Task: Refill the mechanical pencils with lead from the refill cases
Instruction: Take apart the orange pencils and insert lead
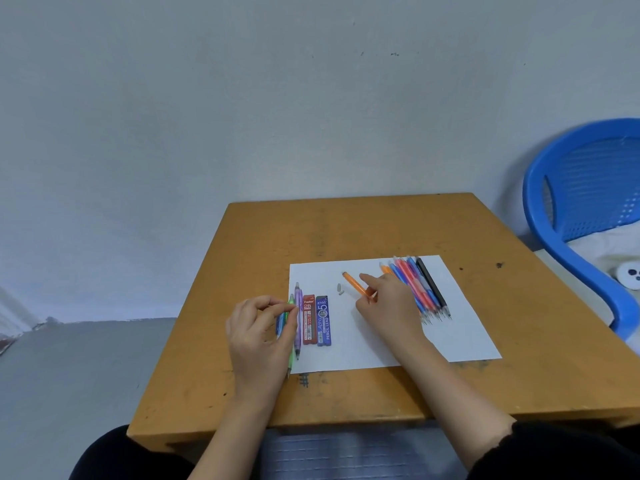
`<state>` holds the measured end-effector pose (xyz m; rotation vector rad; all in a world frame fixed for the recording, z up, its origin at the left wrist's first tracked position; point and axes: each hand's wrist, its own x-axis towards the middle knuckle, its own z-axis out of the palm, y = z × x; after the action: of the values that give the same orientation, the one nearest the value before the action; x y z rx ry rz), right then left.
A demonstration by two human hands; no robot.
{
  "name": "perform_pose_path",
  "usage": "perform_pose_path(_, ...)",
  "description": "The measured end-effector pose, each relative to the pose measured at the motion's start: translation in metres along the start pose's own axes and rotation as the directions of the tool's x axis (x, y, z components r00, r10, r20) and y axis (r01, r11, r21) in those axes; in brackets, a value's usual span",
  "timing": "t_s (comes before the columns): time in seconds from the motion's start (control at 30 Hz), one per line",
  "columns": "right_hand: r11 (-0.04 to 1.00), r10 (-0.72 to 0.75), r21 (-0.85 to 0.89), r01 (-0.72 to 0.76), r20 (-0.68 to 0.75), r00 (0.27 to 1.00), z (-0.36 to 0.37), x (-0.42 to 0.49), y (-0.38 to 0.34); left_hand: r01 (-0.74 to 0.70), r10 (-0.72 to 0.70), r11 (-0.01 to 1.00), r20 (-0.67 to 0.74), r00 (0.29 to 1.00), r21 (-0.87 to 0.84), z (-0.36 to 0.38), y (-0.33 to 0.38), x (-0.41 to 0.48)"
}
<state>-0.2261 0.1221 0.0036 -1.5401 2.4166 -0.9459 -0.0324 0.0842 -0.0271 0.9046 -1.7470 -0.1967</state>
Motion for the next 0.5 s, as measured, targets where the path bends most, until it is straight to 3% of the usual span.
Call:
perform_pose_path(0.23, 0.94, -0.259, 0.152, 0.306, -0.267, 0.928, 0.008, -0.008, 0.002, 0.027, -0.027, 1.0, -0.001, 1.0, -0.015, -0.001, 0.0, 0.0)
perform_pose_path(0.5, 0.872, -0.393, 0.216, 0.44, -0.228, 0.891, 0.014, -0.013, 0.009, 0.017, -0.017, 1.0, 0.001, 1.0, -0.012, 0.0, -0.001, -0.001)
